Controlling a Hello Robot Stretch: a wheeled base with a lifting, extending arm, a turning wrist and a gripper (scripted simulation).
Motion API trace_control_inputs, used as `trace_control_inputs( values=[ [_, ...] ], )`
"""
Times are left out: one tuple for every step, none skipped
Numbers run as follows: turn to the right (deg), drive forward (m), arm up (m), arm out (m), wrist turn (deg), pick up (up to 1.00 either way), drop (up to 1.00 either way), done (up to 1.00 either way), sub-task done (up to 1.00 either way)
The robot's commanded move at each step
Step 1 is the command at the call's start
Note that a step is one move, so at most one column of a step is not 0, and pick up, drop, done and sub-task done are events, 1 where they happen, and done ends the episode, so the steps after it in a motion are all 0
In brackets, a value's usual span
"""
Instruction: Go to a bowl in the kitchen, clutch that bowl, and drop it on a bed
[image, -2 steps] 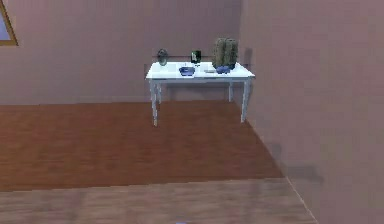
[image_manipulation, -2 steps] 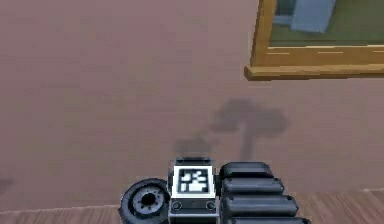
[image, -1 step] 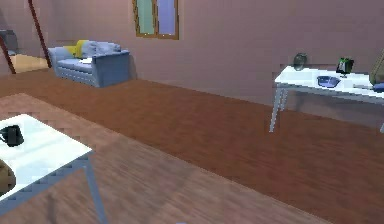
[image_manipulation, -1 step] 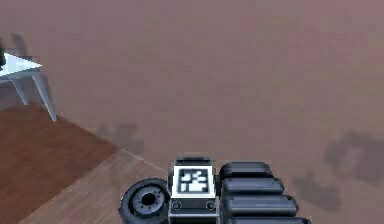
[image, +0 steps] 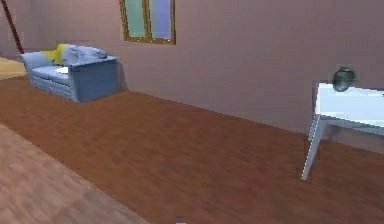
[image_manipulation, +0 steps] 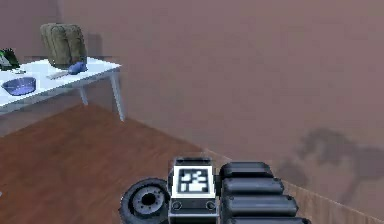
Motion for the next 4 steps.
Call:
trace_control_inputs(
  values=[
    [-42.0, 0.00, 0.00, 0.00, 0.0, 0.00, 0.00, 0.00, 0.00],
    [0.0, 1.00, 0.00, 0.00, 0.0, 0.00, 0.00, 0.00, 0.00],
    [-3.0, 0.00, 0.00, 0.00, 0.0, 0.00, 0.00, 0.00, 0.00],
    [0.0, 1.00, 0.00, 0.00, 0.0, 0.00, 0.00, 0.00, 0.00]
  ],
)
